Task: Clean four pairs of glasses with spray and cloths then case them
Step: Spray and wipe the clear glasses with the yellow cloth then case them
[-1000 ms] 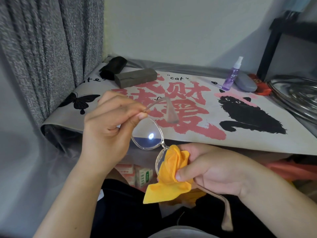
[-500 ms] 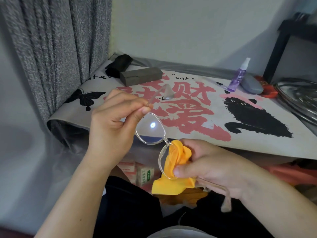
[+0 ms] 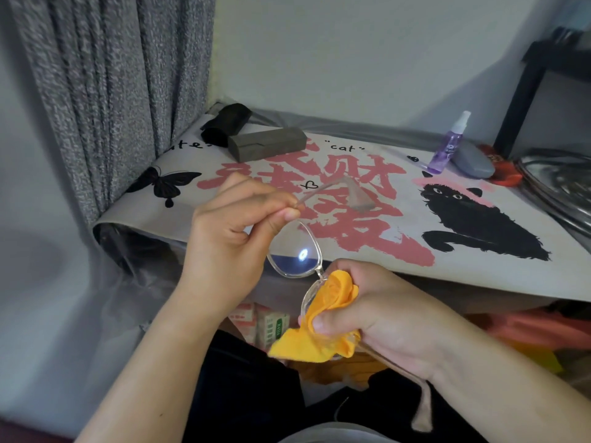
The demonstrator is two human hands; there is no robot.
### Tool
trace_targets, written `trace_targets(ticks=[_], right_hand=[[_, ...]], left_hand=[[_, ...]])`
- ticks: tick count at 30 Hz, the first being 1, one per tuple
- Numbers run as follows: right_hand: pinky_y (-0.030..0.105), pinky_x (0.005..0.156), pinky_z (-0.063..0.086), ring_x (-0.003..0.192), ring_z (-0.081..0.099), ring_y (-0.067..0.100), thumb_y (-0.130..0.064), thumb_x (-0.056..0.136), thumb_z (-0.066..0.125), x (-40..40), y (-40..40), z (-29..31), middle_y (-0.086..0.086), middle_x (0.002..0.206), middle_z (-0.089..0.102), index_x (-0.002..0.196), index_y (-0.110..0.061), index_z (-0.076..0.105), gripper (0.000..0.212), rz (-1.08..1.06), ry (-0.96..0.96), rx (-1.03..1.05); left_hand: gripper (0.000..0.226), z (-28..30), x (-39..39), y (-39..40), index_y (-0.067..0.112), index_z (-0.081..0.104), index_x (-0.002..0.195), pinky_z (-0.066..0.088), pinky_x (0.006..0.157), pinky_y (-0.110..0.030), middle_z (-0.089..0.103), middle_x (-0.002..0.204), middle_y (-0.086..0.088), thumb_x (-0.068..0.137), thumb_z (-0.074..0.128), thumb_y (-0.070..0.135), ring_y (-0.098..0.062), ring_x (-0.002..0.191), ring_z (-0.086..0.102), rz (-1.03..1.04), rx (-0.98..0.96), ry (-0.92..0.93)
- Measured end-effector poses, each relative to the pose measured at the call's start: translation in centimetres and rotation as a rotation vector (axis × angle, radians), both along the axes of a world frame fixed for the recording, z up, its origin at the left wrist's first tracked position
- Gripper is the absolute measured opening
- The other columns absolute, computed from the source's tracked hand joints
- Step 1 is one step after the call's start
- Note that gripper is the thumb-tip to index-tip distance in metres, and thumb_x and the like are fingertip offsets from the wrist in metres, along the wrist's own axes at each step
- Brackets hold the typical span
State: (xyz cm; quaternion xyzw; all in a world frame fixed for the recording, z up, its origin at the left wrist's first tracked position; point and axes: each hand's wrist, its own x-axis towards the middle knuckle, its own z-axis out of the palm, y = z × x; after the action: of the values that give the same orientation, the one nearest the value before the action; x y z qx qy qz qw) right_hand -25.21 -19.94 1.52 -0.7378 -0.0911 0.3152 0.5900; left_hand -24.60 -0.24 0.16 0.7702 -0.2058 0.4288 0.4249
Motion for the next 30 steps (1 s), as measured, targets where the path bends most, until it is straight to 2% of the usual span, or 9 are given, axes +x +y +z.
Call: trace_targets(ticks=[4, 8, 10, 13, 15, 18, 20, 25, 30], right_hand=[[0.057, 0.091, 0.054, 0.101, 0.070, 0.045, 0.002, 0.064, 0.081, 0.1, 0.1, 0.9, 0.024, 0.096, 0.075, 0.080, -0.014, 0.064, 0.029, -0.092, -0.047, 0.005], [0.040, 0.074, 0.057, 0.086, 0.075, 0.029, 0.014, 0.082, 0.067, 0.0, 0.1, 1.4, 0.018, 0.093, 0.077, 0.088, -0.003, 0.059, 0.020, -0.140, 0.018, 0.090], [0.039, 0.070, 0.057, 0.080, 0.074, 0.028, 0.014, 0.085, 0.063, 0.2, 0.1, 1.3, 0.021, 0.094, 0.076, 0.096, 0.003, 0.059, 0.016, -0.223, 0.061, 0.187], [0.045, 0.085, 0.057, 0.088, 0.073, 0.031, 0.012, 0.087, 0.062, 0.6, 0.1, 0.8, 0.024, 0.097, 0.072, 0.107, 0.007, 0.062, 0.021, -0.357, 0.096, 0.337], [0.044, 0.089, 0.056, 0.091, 0.070, 0.032, 0.008, 0.083, 0.067, 0.6, -0.2, 0.7, 0.022, 0.094, 0.067, 0.095, 0.001, 0.062, 0.015, -0.412, 0.082, 0.413], [0.036, 0.073, 0.061, 0.085, 0.073, 0.031, 0.001, 0.073, 0.071, 1.1, -0.9, 0.7, 0.017, 0.087, 0.068, 0.084, -0.003, 0.060, 0.016, -0.521, 0.025, 0.564], [0.036, 0.067, 0.063, 0.083, 0.072, 0.030, 0.007, 0.079, 0.067, 1.7, -1.6, 0.8, 0.017, 0.086, 0.067, 0.085, -0.003, 0.060, 0.014, -0.616, -0.007, 0.629], [0.034, 0.073, 0.059, 0.079, 0.069, 0.021, 0.005, 0.092, 0.062, 3.3, -3.9, 1.4, 0.008, 0.080, 0.064, 0.092, -0.005, 0.059, 0.010, -0.749, -0.239, 0.524], [0.039, 0.077, 0.060, 0.091, 0.069, 0.030, -0.001, 0.094, 0.062, 4.0, -5.2, 1.7, 0.012, 0.087, 0.066, 0.099, -0.003, 0.063, 0.005, -0.766, -0.303, 0.537]], left_hand=[[0.010, 0.0, -0.1, -0.2, 0.018, 0.069, 0.095, 0.038, 0.084, -0.016, 0.064, 0.091, 0.010, 0.095, 0.064, 0.009, -0.005, 0.085, 0.055, -0.031, -0.032, -0.001], [0.011, 0.1, -0.2, -0.2, 0.022, 0.066, 0.094, 0.039, 0.082, -0.016, 0.063, 0.091, 0.012, 0.095, 0.063, 0.012, 0.001, 0.087, 0.054, -0.025, -0.055, 0.002], [0.012, 0.0, -0.1, -0.2, 0.021, 0.067, 0.094, 0.041, 0.082, -0.017, 0.063, 0.092, 0.011, 0.095, 0.064, 0.010, -0.002, 0.088, 0.056, -0.013, -0.065, 0.013], [0.011, -0.2, 0.0, 0.0, 0.019, 0.069, 0.096, 0.042, 0.082, -0.017, 0.065, 0.093, 0.010, 0.095, 0.065, 0.009, -0.002, 0.089, 0.059, 0.009, -0.107, 0.026], [0.010, -0.3, 0.0, 0.2, 0.017, 0.070, 0.098, 0.042, 0.083, -0.019, 0.064, 0.094, 0.011, 0.095, 0.066, 0.009, -0.003, 0.089, 0.058, 0.041, -0.116, -0.010], [0.009, -0.4, -0.1, 0.1, 0.012, 0.069, 0.101, 0.042, 0.084, -0.024, 0.063, 0.096, 0.008, 0.097, 0.064, 0.006, -0.013, 0.089, 0.058, 0.110, -0.135, -0.103], [0.008, -0.8, 0.0, 0.1, 0.006, 0.071, 0.098, 0.042, 0.084, -0.026, 0.066, 0.092, -0.001, 0.098, 0.063, 0.004, -0.023, 0.085, 0.060, 0.202, -0.169, -0.174], [0.022, -2.0, 0.6, 0.6, -0.009, 0.069, 0.084, 0.047, 0.082, -0.032, 0.067, 0.086, -0.016, 0.101, 0.057, -0.001, -0.036, 0.080, 0.063, 0.393, -0.228, -0.276], [0.017, -1.9, 0.7, 0.3, 0.001, 0.064, 0.093, 0.052, 0.077, -0.054, 0.063, 0.092, -0.010, 0.104, 0.053, 0.008, -0.037, 0.085, 0.066, 0.361, -0.254, -0.350]])
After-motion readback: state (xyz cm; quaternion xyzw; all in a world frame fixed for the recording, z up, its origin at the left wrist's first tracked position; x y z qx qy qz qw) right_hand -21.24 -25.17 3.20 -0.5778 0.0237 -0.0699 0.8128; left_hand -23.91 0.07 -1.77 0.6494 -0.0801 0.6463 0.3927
